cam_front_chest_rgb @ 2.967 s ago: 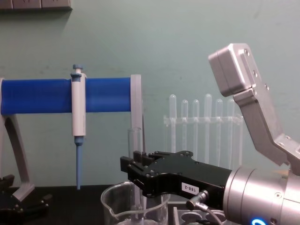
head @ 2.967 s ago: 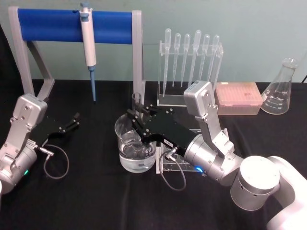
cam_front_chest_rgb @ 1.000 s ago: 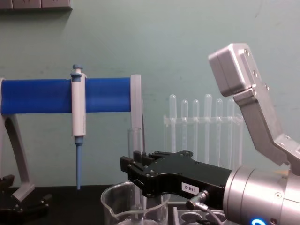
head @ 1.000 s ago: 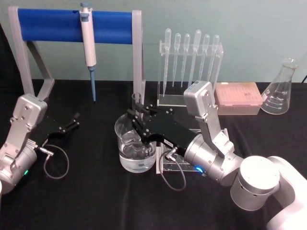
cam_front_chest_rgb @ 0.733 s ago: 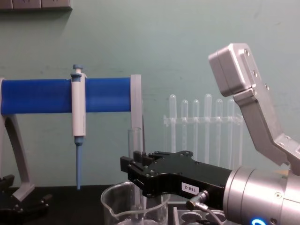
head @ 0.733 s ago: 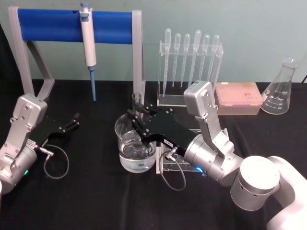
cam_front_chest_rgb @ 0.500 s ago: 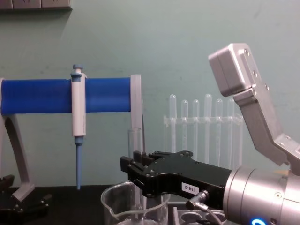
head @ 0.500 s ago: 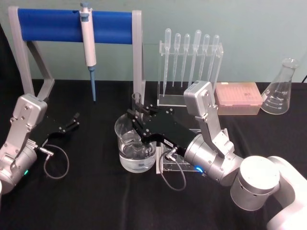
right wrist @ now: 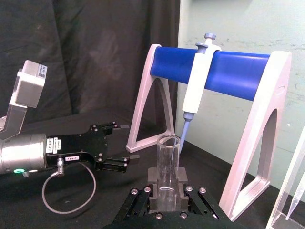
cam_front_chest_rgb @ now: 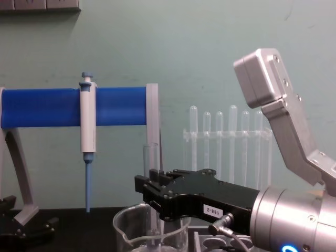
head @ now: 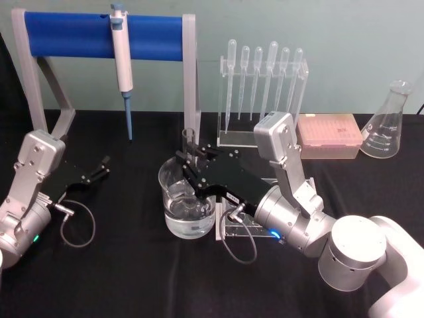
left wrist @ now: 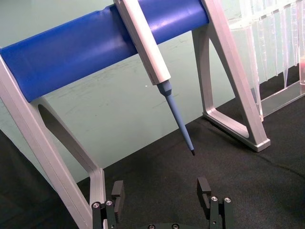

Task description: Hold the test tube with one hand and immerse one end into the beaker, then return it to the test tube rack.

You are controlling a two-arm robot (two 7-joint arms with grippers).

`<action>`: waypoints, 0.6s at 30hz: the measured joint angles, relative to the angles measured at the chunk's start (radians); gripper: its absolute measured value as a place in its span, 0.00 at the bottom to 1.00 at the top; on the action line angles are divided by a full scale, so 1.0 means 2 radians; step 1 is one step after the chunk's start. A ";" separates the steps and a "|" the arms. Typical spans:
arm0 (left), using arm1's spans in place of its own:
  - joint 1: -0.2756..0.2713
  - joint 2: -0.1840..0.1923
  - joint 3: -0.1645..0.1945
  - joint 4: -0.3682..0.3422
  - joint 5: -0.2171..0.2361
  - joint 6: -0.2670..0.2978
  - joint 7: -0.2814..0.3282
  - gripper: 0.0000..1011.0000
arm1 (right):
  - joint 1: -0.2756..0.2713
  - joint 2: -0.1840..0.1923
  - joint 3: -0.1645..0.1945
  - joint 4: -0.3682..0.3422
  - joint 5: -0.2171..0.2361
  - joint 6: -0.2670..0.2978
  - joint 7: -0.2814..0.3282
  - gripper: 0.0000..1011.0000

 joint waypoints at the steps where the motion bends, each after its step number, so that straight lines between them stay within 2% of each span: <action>1: 0.000 0.000 0.000 0.000 0.000 0.000 0.000 0.99 | 0.000 0.000 0.000 0.000 0.000 0.000 0.000 0.23; 18: 0.000 0.000 0.000 0.000 0.000 0.000 0.000 0.99 | 0.000 0.000 0.000 0.000 0.000 0.000 0.000 0.23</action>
